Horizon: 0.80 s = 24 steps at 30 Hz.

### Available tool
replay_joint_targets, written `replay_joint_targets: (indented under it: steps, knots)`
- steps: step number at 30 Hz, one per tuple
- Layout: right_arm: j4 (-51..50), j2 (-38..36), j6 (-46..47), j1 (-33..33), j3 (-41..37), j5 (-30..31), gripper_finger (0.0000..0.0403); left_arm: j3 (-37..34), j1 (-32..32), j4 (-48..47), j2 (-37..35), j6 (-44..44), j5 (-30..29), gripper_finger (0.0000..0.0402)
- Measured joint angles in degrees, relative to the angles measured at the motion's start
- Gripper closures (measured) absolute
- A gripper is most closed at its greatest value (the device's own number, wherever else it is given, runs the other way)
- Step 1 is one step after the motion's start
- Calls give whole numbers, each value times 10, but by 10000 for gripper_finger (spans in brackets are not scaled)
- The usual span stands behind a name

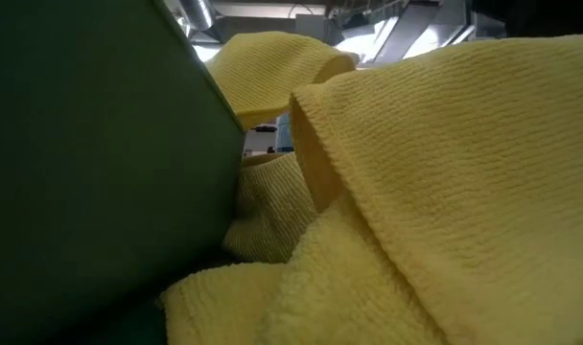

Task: Sort microfiber towel by color & place in baskets
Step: Put the yellow towel into the blue bin

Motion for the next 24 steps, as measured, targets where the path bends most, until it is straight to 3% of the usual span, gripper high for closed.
replay_joint_targets:
  steps: [9, 12, 18, 24]
  knots:
    - [-9, 30, 113, 0, 0, -231, 198, 0, 0, 117, 3, 21, -35, 276]
    - [-8, 45, 148, 12, 0, -281, 198, 0, 0, 134, 3, 46, -38, 276]
    - [17, 58, 147, 72, 0, -298, 198, 0, 0, 138, 3, 49, -57, 276]
    - [18, 58, 111, 135, 0, -200, 198, 0, 0, 138, 3, 49, -60, 276]
